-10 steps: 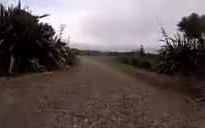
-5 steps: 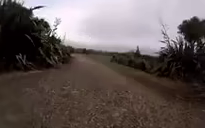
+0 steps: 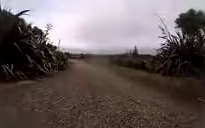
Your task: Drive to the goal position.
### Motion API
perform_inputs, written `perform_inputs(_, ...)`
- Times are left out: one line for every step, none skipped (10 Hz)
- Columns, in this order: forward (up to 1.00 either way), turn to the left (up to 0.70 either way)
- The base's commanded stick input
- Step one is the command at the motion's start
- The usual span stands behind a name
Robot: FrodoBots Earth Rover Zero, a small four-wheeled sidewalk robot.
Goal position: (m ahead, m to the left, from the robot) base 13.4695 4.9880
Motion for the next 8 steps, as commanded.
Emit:
perform_inputs(0.85,-0.19)
perform_inputs(0.85,0.0)
perform_inputs(0.85,0.0)
perform_inputs(0.85,0.0)
perform_inputs(0.85,0.0)
perform_inputs(0.85,0.0)
perform_inputs(0.85,0.0)
perform_inputs(0.85,0.0)
